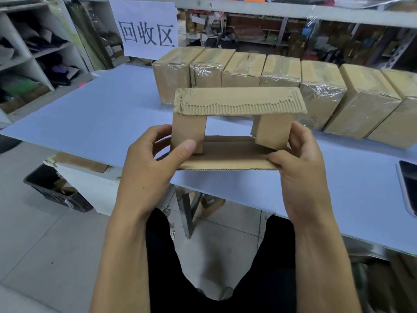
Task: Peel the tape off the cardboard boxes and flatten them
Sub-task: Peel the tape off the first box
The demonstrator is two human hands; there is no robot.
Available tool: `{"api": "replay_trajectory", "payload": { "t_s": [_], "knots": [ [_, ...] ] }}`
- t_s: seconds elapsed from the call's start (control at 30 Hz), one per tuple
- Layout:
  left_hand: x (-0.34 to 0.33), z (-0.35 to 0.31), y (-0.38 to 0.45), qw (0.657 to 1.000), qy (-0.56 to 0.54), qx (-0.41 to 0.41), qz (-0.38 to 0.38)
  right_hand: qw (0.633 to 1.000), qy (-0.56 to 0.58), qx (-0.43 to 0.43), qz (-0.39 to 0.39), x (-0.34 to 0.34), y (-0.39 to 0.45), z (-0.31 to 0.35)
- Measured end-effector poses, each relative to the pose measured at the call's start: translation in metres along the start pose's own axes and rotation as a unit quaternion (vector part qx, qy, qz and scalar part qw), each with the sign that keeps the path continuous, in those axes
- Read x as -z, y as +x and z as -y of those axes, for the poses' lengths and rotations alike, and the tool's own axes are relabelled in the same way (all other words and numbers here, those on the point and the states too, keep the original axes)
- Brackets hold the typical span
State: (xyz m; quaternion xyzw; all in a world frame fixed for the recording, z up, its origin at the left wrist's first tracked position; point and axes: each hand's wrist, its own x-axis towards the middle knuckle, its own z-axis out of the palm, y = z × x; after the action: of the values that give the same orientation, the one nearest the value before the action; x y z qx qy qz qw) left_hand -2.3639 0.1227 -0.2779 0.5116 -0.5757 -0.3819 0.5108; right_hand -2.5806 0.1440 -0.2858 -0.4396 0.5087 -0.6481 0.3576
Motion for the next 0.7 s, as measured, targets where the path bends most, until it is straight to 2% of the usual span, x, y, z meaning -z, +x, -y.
{"api": "replay_trajectory", "payload": {
  "t_s": [0.13, 0.27, 0.47, 0.7],
  "knots": [
    [-0.017, -0.003, -0.001, 0.991, 0.105, 0.035, -0.077, 0.993, -0.105, 0.009, -0.054, -0.012, -0.005, 0.003],
    [-0.025, 0.000, -0.001, 0.979, 0.170, 0.044, -0.107, 0.983, -0.146, 0.001, -0.106, -0.019, -0.007, 0.003],
    [-0.029, -0.001, -0.003, 0.974, 0.176, 0.033, -0.140, 0.975, -0.165, 0.016, -0.145, -0.022, -0.007, -0.001],
    [-0.028, -0.002, -0.003, 0.971, 0.186, 0.028, -0.149, 0.974, -0.173, 0.017, -0.145, -0.019, -0.005, -0.004]
  ]
}}
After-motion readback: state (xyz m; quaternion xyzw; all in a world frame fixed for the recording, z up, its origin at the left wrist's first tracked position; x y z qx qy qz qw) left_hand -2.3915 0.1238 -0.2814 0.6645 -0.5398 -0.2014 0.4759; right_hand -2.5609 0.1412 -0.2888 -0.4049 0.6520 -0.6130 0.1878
